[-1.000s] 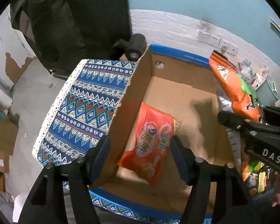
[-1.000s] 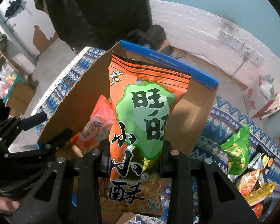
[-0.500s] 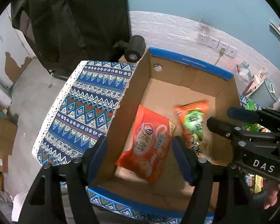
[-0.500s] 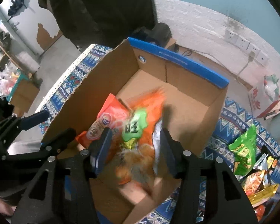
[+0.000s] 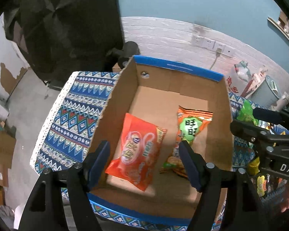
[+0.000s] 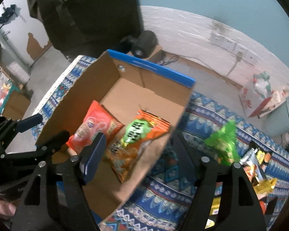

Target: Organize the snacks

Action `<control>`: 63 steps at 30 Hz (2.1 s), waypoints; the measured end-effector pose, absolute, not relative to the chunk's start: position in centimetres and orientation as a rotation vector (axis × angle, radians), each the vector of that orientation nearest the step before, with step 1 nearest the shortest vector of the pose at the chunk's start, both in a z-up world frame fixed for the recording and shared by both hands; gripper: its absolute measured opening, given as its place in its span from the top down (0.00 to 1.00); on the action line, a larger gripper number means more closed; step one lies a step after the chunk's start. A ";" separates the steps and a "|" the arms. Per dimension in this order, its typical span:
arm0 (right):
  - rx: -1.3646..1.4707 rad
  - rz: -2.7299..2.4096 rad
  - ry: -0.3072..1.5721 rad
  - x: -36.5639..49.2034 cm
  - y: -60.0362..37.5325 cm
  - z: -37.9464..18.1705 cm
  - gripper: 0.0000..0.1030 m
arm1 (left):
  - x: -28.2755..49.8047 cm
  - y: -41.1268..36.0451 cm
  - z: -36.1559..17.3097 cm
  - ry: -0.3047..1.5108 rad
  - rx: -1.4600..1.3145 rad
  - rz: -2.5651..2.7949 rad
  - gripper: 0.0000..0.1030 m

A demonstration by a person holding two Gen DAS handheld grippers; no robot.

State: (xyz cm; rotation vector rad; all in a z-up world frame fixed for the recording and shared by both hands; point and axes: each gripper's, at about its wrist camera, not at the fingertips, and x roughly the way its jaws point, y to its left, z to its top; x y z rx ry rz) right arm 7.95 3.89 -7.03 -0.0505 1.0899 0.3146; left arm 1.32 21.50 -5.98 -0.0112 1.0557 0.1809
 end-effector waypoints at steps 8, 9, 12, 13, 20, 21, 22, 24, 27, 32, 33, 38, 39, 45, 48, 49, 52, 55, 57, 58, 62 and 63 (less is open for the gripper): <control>-0.013 0.221 1.101 6.3 -0.7 -6.5 0.27 | 1.5 18.0 -6.1 1.069 0.011 0.101 0.27; -0.007 0.208 1.105 6.1 -1.3 -6.5 0.27 | 1.5 17.4 -6.2 1.069 0.018 0.093 0.27; 0.017 0.173 1.114 5.3 -3.4 -6.5 0.27 | 1.5 16.0 -6.3 1.072 0.040 0.075 0.27; 0.024 0.164 1.117 5.0 -4.0 -6.5 0.27 | 1.5 15.4 -6.3 1.072 0.047 0.063 0.27; 0.058 0.101 1.107 3.2 -8.1 -6.0 0.26 | 1.5 11.9 -5.9 1.063 0.083 -0.002 0.27; 0.061 0.094 1.106 2.9 -8.5 -6.0 0.26 | 1.5 11.6 -5.8 1.062 0.088 -0.008 0.27; 0.064 0.086 1.105 2.6 -9.0 -6.0 0.26 | 1.5 10.9 -5.8 1.062 0.096 -0.017 0.27; 0.071 0.073 1.104 2.1 -9.9 -6.0 0.26 | 1.6 10.1 -5.9 1.066 0.106 -0.028 0.27; 0.079 0.052 1.104 1.3 -11.4 -6.1 0.26 | 1.6 8.3 -6.0 1.069 0.127 -0.058 0.27; 0.103 0.012 1.102 -0.1 -14.2 -6.3 0.23 | 1.5 5.6 -6.3 1.078 0.165 -0.097 0.27; 0.109 0.003 1.104 -0.4 -14.7 -6.3 0.23 | 1.5 5.0 -6.3 1.080 0.170 -0.106 0.27; 0.142 -0.045 1.110 -1.9 -17.6 -6.8 0.23 | 1.4 2.6 -6.7 1.090 0.186 -0.155 0.27; 0.147 -0.056 1.111 -2.2 -18.2 -7.0 0.23 | 1.4 1.9 -6.8 1.093 0.193 -0.170 0.27; 0.184 -0.133 1.133 -3.9 -21.8 -8.2 0.23 | 1.1 -1.8 -7.7 1.106 0.252 -0.230 0.27; 0.203 -0.172 1.148 -4.5 -23.5 -9.0 0.23 | 1.1 -3.3 -8.5 1.114 0.288 -0.251 0.27; 0.210 -0.186 1.153 -4.7 -24.0 -9.3 0.23 | 1.1 -3.7 -8.7 1.115 0.298 -0.256 0.27; 0.228 -0.221 1.168 -5.1 -25.4 -10.2 0.23 | 1.2 -4.8 -9.5 1.118 0.330 -0.266 0.27; 0.246 -0.253 1.187 -5.5 -26.4 -11.2 0.23 | 1.5 -5.7 -10.7 1.131 0.361 -0.268 0.27; 0.273 -0.275 1.202 -5.7 -27.3 -12.0 0.23 | 1.6 -5.9 -11.3 1.142 0.368 -0.270 0.27; 0.289 -0.286 1.213 -5.7 -27.8 -12.5 0.23 | 1.8 -6.0 -11.6 1.149 0.368 -0.273 0.27; 0.335 -0.317 1.245 -5.8 -29.0 -14.1 0.23 | 2.2 -6.8 -12.5 1.163 0.385 -0.287 0.27; 0.343 -0.326 1.251 -5.9 -29.2 -14.5 0.23 | 2.2 -7.0 -12.7 1.162 0.391 -0.289 0.27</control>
